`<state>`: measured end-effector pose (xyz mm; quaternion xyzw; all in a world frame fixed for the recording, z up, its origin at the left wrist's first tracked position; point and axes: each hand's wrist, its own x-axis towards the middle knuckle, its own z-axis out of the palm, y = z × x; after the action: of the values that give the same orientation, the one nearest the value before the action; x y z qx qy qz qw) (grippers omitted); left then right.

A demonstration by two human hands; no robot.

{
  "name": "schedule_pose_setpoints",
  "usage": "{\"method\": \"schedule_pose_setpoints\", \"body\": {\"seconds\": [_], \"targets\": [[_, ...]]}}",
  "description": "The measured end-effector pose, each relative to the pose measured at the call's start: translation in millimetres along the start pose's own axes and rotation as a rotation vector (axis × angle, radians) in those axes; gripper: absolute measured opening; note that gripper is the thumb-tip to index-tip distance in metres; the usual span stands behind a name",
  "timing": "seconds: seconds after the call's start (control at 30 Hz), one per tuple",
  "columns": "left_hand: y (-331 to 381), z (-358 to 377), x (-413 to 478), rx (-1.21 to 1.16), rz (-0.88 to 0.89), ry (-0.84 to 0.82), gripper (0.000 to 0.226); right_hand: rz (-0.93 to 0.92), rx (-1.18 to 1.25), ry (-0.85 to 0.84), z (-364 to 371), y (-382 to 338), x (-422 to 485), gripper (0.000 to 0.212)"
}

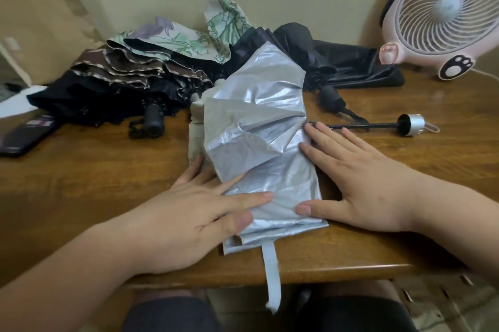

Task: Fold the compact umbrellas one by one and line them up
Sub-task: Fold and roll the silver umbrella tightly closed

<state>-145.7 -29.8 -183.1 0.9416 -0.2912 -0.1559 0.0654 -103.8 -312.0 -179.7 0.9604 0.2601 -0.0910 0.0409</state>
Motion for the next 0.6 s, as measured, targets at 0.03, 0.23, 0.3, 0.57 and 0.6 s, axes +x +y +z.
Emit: {"method": "schedule_pose_setpoints", "body": {"seconds": [0.03, 0.23, 0.3, 0.57, 0.6], "targets": [[-1.5, 1.3, -0.5, -0.037, 0.014, 0.027, 0.047, 0.008, 0.023, 0.005, -2.6, -0.5, -3.1, 0.112], [-0.6, 5.7, 2.9, -0.360, -0.018, 0.205, 0.045, -0.128, 0.071, 0.278, -25.3, -33.2, -3.6, 0.047], [4.9, 8.0, 6.9, -0.384, -0.055, 0.249, 0.029, -0.094, 0.062, 0.276, -26.8, -50.3, 6.5, 0.037], [11.3, 4.4, -0.6, -0.324, -0.049, 0.212, 0.045, -0.022, 0.082, -0.050, 3.2, -54.4, 4.6, 0.083], [13.6, 1.5, -2.0, -0.312, -0.064, 0.186, 0.044, -0.007, 0.075, -0.069, 4.8, -50.9, 1.0, 0.086]]}}
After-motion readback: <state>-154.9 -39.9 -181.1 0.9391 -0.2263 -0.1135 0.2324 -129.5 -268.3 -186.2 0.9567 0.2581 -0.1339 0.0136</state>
